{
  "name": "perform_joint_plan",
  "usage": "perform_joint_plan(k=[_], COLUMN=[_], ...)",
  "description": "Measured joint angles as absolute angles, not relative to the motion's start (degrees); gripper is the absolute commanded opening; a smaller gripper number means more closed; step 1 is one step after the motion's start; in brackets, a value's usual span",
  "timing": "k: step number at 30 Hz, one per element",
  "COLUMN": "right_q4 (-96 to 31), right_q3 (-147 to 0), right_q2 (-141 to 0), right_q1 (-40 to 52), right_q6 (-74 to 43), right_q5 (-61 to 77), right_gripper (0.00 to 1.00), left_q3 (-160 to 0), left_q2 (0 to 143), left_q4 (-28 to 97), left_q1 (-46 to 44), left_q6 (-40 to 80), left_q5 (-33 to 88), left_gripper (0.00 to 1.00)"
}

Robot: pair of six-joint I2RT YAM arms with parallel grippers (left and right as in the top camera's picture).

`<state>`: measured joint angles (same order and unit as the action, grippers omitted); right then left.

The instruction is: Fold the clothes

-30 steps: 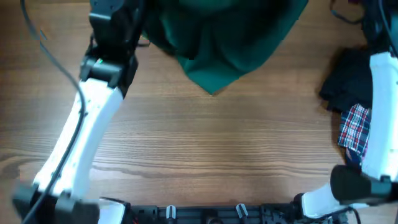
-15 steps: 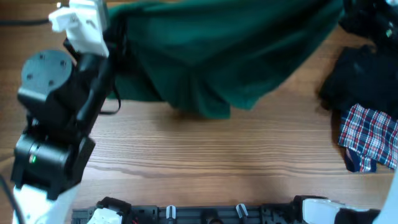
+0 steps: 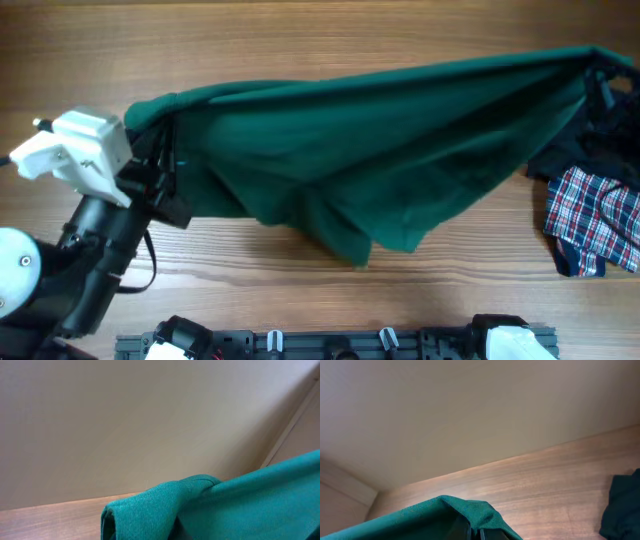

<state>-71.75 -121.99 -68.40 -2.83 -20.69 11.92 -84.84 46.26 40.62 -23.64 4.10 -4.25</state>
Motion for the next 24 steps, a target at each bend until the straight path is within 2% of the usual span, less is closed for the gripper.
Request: perform_joint_plan(k=[14,24], right_q4=[-68.6,-76.2], right_q3=[-122.6,-129.4], right_q2=[-68.1,-67.8], right_q1=[-2.8,-2.8], right_q6=[-20.8,-20.7], right_q5=[7.0,4.4], right_gripper=[0.04,0.04], left_q3=[-84.8,-84.8], left_q2=[46.6,46.0], left_q4=[34.3,37.7], left_q1=[-24.3,-28.2], left_q6=[0.8,0.3], left_q5=[-4.9,-5.8], left_gripper=[0.04,0.04])
